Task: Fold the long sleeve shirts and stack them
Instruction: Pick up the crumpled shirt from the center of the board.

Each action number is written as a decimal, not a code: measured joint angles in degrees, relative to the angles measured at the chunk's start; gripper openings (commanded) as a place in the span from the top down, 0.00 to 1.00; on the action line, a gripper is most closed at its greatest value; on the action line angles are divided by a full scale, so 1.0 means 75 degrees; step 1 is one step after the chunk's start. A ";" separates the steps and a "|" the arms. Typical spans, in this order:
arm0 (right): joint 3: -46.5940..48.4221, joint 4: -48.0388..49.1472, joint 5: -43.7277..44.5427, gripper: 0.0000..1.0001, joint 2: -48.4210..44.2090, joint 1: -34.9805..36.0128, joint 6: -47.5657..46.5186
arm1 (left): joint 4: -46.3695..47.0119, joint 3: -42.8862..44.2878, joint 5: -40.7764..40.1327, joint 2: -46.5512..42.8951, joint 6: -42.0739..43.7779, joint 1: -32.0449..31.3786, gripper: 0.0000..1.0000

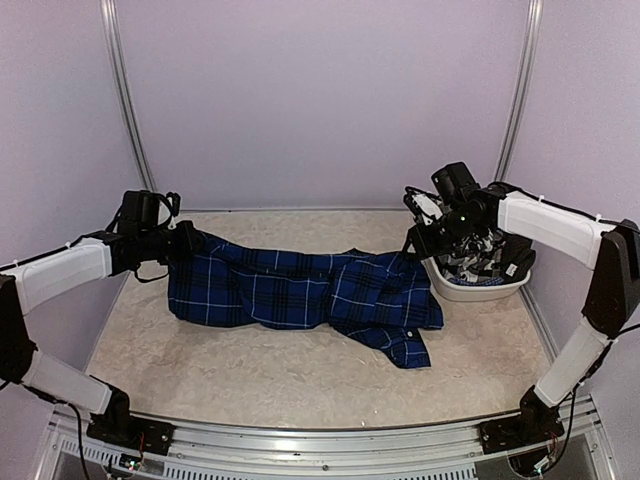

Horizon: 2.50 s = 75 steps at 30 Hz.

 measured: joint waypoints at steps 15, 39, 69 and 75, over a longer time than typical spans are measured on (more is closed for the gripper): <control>-0.0117 0.0621 0.0125 0.64 0.0947 0.0012 0.0440 | 0.0055 0.0000 0.0006 -0.0242 0.0000 -0.0143 1.00; -0.0306 0.1174 0.2247 0.59 0.0982 0.0568 0.0166 | 0.0052 0.0000 0.0003 -0.0242 0.0003 -0.0166 1.00; -0.0294 0.1189 0.2264 1.00 0.1408 0.0568 -0.0335 | 0.0050 0.0000 0.0015 -0.0242 0.0029 -0.0131 1.00; -0.0067 0.0571 0.1938 1.00 0.0251 0.0557 -0.0475 | -0.0006 0.0006 0.0353 -0.0428 0.0026 0.0172 1.00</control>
